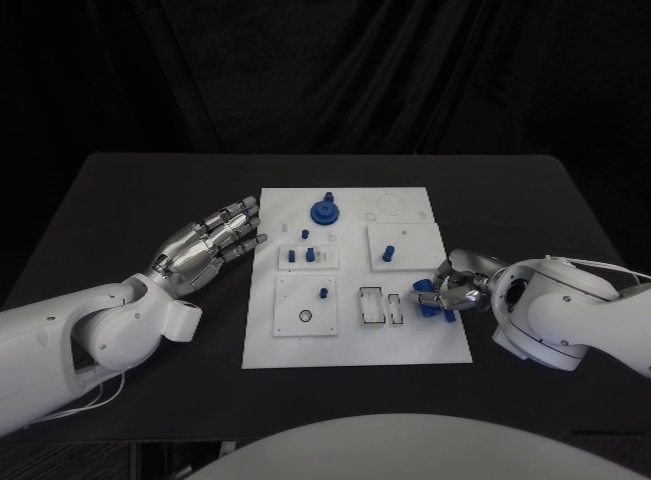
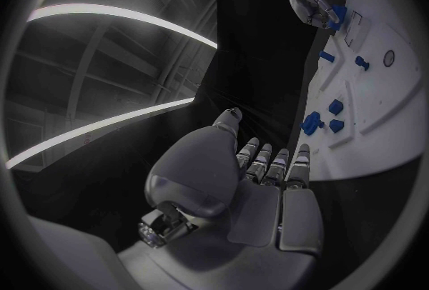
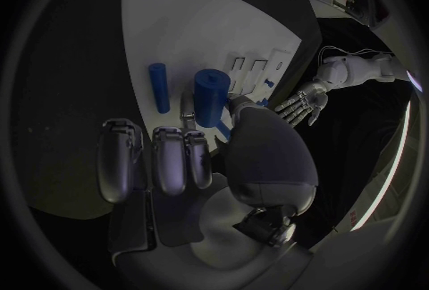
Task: Assemble the parts on the task board
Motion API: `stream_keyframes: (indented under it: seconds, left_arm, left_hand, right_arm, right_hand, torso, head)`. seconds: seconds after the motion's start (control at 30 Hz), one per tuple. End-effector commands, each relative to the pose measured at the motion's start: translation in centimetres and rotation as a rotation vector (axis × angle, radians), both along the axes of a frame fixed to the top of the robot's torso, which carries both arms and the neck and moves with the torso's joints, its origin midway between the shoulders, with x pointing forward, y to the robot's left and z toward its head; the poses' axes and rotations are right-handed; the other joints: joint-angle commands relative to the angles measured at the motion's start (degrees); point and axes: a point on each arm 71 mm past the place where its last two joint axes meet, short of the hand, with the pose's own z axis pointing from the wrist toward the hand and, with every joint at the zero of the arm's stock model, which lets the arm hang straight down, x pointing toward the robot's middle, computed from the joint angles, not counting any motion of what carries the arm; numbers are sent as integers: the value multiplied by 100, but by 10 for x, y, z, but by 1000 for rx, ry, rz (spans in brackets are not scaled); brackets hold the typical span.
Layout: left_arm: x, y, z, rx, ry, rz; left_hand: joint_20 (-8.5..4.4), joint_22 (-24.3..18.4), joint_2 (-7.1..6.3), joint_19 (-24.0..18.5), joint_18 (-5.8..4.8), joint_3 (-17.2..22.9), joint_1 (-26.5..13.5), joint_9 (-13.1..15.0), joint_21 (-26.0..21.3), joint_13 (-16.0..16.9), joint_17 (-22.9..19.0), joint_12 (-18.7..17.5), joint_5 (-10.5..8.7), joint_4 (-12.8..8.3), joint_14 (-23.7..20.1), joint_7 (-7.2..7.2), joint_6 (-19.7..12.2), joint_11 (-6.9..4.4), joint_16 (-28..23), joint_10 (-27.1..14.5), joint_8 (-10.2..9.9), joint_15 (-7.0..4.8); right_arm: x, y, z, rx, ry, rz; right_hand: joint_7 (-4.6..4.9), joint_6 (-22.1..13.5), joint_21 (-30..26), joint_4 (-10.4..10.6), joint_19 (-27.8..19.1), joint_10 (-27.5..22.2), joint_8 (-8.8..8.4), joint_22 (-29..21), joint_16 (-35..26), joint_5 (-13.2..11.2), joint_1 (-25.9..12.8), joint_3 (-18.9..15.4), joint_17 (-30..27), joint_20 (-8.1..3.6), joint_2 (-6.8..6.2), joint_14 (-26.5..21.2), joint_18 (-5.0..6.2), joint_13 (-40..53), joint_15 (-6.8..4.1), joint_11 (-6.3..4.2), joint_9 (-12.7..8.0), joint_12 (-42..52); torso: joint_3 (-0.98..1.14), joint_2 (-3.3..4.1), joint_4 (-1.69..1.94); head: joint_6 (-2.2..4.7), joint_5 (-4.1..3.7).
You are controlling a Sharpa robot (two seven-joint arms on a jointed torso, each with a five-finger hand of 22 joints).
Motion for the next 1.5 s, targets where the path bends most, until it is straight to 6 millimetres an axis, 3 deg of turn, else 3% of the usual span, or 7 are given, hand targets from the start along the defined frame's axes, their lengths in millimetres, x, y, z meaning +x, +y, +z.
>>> stream_keyframes:
  seconds: [0.03,0.57,0.77,1.03,1.13,1.33,1.5]
  left_arm:
    - [0,-2,0,-11,-2,-2]
    - [0,-3,-1,-13,1,-9]
    - [0,-3,-1,-12,1,-8]
    - [0,-3,-2,-13,3,-9]
    - [0,-3,-2,-13,4,-10]
    - [-1,-1,-3,-12,6,-8]
    - [-1,0,-3,-11,7,-6]
  left_hand:
    - [42,10,18,12,-17,39,0,5,39,-1,9,24,23,0,3,30,11,3,36,-33,22,29]
    - [44,13,18,15,-17,46,-3,6,42,-2,9,22,24,5,4,45,17,-8,38,-34,25,32]
    - [45,15,19,17,-17,49,-4,6,43,-2,9,20,24,7,4,50,18,-11,39,-34,26,33]
    - [45,15,19,17,-17,49,-4,6,43,-2,9,20,24,7,4,50,18,-11,39,-34,26,33]
    - [45,15,19,17,-17,49,-4,6,43,-2,9,20,24,7,4,50,18,-11,39,-34,26,33]
    - [47,16,20,19,-18,53,-7,6,44,-2,9,24,21,12,4,57,16,-16,40,-35,26,37]
    - [48,17,21,21,-20,55,-8,6,45,-2,10,24,19,14,5,62,15,-18,44,-35,27,40]
  right_arm:
    - [-1,-2,-4,-58,36,-1]
    - [2,4,-9,-83,71,35]
    - [3,5,-9,-73,60,37]
    - [4,6,-8,-61,45,33]
    - [3,6,-7,-52,33,30]
    - [2,6,1,6,-37,18]
    - [6,8,22,69,-175,22]
  right_hand:
    - [50,4,-27,-18,268,598,-35,1228,-34,-49,-114,-9,664,35,-25,433,71,1510,33,47,-8,15]
    - [86,-43,-106,3,252,598,-153,1209,-69,-1363,-723,-492,599,65,6,426,86,1510,62,81,-58,15]
    - [95,-61,-108,23,260,598,-170,1214,-70,-2006,-1030,-743,595,71,-229,426,84,1510,68,89,-58,15]
    - [109,-112,-108,35,264,598,-193,1218,-63,-2401,-1241,-968,604,75,-434,428,82,1510,76,100,-58,15]
    - [122,-147,-62,20,287,598,-196,1236,-36,-2299,-1300,-1263,653,85,-119,437,70,1510,87,111,-50,15]
    - [120,-138,44,20,332,598,-174,1273,29,-2399,-1328,-1447,772,89,-28,462,43,1510,89,112,-33,15]
    - [117,-141,143,13,374,598,-154,1306,97,-2233,-1242,-1509,891,86,60,487,19,1510,87,108,-18,15]
  torso:
    - [7,3,5]
    - [4,8,10]
    - [5,7,3]
    - [5,6,8]
    - [4,6,5]
    - [4,6,6]
    - [8,0,7]
  head:
    - [-1,-5]
    - [-1,-31]
    - [-1,-16]
    - [-1,-9]
    - [-1,1]
    - [-1,20]
    - [-1,41]
